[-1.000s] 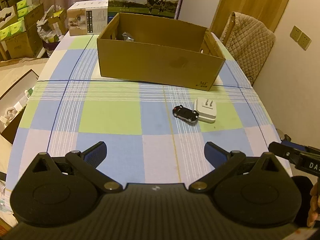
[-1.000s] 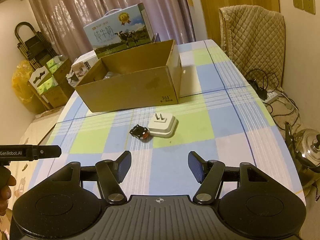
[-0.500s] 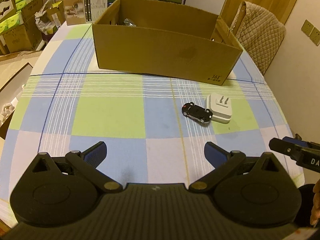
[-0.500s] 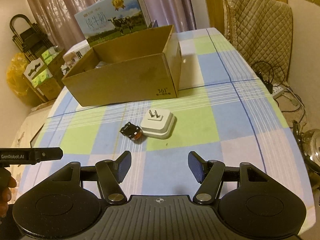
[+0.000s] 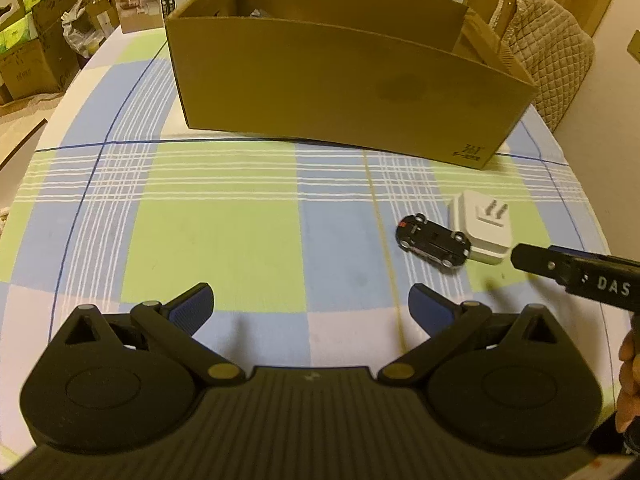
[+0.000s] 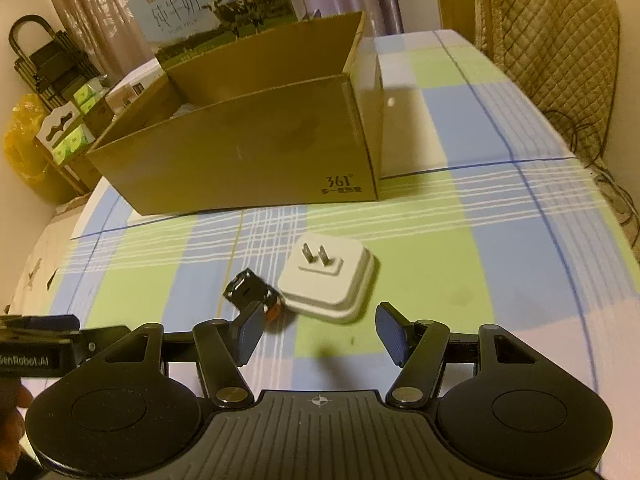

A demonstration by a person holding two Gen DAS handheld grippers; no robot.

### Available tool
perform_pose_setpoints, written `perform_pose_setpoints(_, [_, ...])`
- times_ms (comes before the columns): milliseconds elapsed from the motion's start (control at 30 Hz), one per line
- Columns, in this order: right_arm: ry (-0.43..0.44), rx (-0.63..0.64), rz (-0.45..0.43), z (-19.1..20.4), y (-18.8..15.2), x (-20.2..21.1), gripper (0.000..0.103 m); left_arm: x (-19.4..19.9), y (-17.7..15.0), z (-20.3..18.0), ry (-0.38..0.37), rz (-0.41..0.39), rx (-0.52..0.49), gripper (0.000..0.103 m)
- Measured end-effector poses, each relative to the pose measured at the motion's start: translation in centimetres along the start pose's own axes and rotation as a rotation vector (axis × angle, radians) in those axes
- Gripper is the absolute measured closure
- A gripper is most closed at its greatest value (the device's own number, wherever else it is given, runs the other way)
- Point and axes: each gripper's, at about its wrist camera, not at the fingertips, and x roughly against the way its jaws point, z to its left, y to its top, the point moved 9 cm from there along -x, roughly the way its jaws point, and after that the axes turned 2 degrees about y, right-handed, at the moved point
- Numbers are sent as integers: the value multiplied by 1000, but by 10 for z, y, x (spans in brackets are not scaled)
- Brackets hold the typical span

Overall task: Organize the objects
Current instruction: 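Lower the left tool onto the black toy car while the right tool approaches the white plug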

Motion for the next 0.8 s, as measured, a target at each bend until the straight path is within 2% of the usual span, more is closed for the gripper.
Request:
perform_pose_setpoints(167, [-1, -26, 22, 1, 9, -28, 43, -13, 3, 4, -12, 5, 16, 1])
perform_pose_setpoints(367, [-74, -12, 27, -1, 21, -51, 43, -21, 5, 7, -23, 4, 24, 1])
perform_pose_setpoints(500, [-121, 57, 64, 3, 19, -64, 43, -24, 5, 8, -36, 7, 34, 1])
perform_pose_setpoints(800, [-117, 155, 65, -1, 16, -62, 43, -25, 0, 10, -37, 13, 32, 1])
